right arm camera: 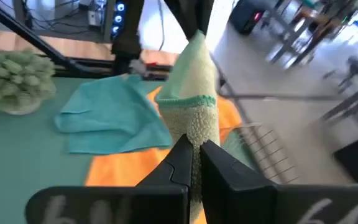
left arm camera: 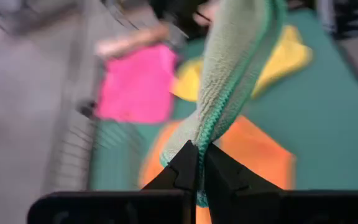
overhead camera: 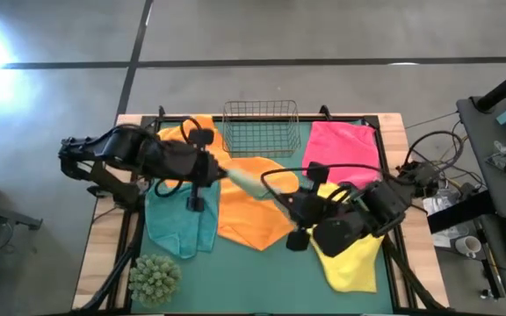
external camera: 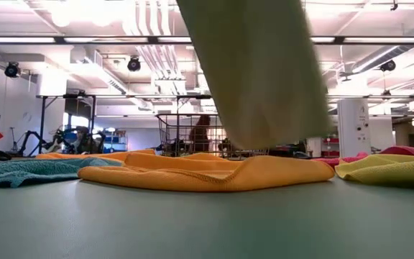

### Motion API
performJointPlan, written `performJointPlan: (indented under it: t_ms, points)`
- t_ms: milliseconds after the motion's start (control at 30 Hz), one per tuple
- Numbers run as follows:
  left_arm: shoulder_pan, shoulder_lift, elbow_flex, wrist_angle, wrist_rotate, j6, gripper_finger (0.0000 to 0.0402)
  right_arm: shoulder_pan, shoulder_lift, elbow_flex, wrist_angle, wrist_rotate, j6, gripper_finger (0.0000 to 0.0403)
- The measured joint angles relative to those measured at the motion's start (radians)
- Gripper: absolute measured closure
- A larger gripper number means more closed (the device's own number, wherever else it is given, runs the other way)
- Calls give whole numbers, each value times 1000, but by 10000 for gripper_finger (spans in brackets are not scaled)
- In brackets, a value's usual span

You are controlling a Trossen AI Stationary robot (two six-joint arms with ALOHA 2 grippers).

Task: Fold microfiber towels
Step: Fold the light green microfiber cloth

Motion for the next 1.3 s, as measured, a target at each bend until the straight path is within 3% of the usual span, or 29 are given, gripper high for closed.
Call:
performJointPlan:
  t_ms: [267,433,667,967,1167,1300]
  points:
    - [-124,35,-111,-140,142,-213,401,66,120,-102,84,-27,283,394]
    - [-219,35,-188,-116,211,-295,401,124,219,-134,221,-19,425,394]
    - [-319,34,-326,-33,229,-326,401,161,370,-134,347,-8,606,394]
    - [-311,34,-603,100,218,-301,401,168,509,-134,458,53,808,394]
    - [-248,34,-702,230,178,-241,401,169,550,-134,417,73,964,394]
    - [-194,38,-717,293,173,-191,401,173,554,-135,289,80,1104,394]
